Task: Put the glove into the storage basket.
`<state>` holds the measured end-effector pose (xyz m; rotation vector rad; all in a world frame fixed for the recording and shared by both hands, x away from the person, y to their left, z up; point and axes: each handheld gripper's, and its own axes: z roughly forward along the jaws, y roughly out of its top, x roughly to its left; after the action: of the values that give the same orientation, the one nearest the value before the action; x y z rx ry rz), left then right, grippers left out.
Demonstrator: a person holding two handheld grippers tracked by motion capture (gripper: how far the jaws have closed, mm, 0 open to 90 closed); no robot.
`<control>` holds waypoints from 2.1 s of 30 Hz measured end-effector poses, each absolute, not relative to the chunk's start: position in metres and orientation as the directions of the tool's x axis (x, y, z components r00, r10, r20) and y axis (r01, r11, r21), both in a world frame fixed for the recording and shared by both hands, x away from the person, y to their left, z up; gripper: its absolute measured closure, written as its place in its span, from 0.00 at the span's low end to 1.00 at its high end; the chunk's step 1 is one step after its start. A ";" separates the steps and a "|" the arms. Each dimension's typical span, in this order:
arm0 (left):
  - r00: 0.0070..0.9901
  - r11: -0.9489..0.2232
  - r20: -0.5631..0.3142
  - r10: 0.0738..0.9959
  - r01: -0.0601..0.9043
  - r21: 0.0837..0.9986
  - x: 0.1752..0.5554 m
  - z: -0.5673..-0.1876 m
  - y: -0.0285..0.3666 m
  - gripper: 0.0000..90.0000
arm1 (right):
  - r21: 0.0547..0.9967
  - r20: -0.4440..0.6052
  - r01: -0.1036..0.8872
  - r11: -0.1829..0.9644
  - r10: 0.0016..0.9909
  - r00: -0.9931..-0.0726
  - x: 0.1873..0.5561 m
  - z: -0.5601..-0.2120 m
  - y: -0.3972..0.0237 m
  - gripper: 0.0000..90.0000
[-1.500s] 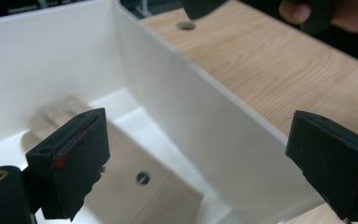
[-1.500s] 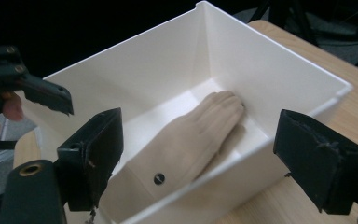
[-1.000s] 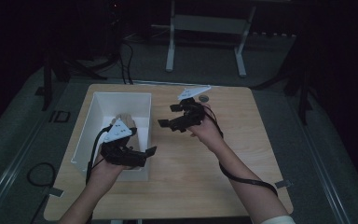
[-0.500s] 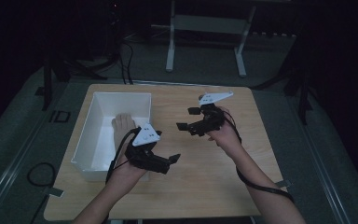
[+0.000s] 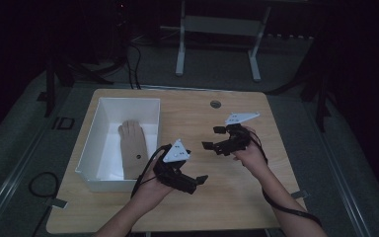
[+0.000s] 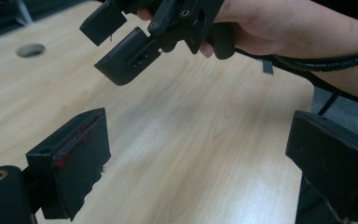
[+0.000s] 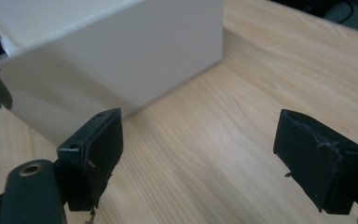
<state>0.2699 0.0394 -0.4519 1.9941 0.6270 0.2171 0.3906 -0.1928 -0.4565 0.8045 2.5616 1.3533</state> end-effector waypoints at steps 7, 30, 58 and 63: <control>0.870 -0.397 -0.137 0.474 0.350 0.848 0.275 -0.477 0.021 0.07 | 0.779 0.141 0.435 0.451 0.550 -0.823 0.387 -0.484 -0.216 0.18; 0.890 -0.412 -0.187 0.416 0.368 0.833 0.279 -0.549 -0.003 0.07 | 0.728 0.037 0.403 0.554 0.557 -0.830 0.356 -0.553 -0.243 0.16; 0.922 -0.398 -0.152 0.356 0.297 0.868 0.266 -0.569 -0.005 0.08 | 0.780 0.070 0.437 0.448 0.631 -0.772 0.331 -0.562 -0.303 0.16; 0.925 -0.408 -0.144 0.352 0.290 0.866 0.264 -0.571 -0.006 0.08 | 0.788 0.072 0.441 0.429 0.647 -0.759 0.331 -0.562 -0.306 0.16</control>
<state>0.2642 -0.0064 -0.5707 2.0194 0.4611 0.0739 0.3307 -0.3060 -0.5618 0.9494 2.4420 1.2374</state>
